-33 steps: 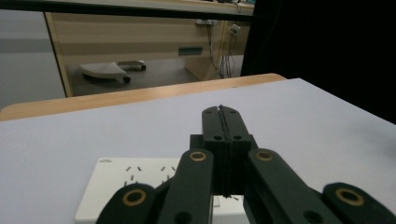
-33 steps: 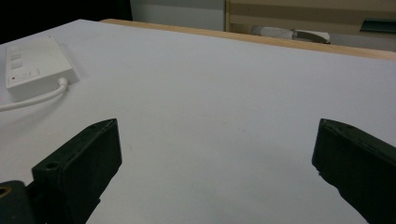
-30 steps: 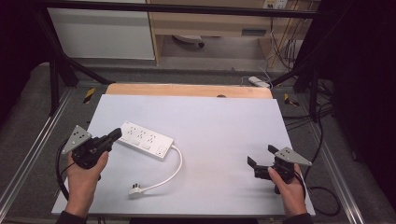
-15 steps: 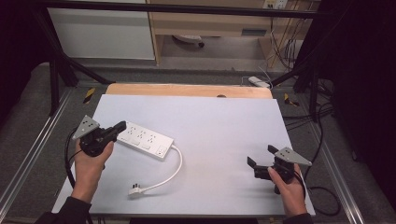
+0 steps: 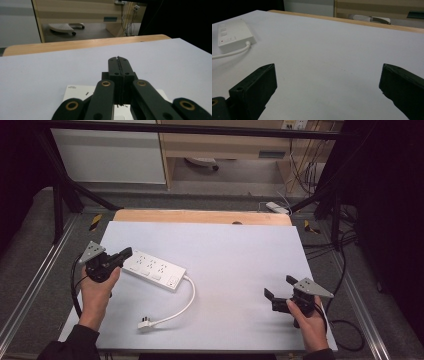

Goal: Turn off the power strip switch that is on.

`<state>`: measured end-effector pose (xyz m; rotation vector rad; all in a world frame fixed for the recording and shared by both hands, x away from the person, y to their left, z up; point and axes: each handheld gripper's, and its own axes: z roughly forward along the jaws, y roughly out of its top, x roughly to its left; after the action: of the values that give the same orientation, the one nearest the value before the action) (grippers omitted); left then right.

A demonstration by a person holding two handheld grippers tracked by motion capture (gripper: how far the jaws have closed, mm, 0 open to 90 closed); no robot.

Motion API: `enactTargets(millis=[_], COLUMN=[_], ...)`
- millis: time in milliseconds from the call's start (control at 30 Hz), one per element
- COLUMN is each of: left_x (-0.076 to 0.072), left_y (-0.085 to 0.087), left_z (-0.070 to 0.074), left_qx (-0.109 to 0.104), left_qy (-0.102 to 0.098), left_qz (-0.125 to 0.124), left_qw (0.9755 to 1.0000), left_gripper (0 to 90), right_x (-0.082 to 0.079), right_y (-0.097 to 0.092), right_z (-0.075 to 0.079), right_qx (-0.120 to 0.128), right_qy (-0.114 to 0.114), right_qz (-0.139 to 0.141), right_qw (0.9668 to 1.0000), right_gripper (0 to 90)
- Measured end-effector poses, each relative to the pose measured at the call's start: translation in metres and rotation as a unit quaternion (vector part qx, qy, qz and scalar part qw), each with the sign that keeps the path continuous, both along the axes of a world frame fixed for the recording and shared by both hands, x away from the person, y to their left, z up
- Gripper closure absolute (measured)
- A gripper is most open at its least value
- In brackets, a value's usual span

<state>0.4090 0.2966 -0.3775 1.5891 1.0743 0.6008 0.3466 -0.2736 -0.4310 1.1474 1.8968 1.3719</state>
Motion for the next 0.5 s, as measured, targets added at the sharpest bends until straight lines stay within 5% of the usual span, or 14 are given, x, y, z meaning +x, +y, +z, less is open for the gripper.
enactTargets(millis=[200,500], left_x=[0.007,0.015], left_y=[0.002,0.011], left_z=[-0.009,-0.025], left_qx=[0.023,0.015], left_qy=[0.013,0.040], left_qz=[0.008,0.018], left_qw=[0.9996,0.9989], left_gripper=[90.0,90.0], right_x=[0.000,-0.001], right_y=[0.000,-0.003], right_z=[0.000,0.002], right_qx=[0.000,0.006], right_qy=[0.001,0.001], right_qz=[0.002,0.004], right_qw=[1.0000,1.0000], right_gripper=[2.5,2.4])
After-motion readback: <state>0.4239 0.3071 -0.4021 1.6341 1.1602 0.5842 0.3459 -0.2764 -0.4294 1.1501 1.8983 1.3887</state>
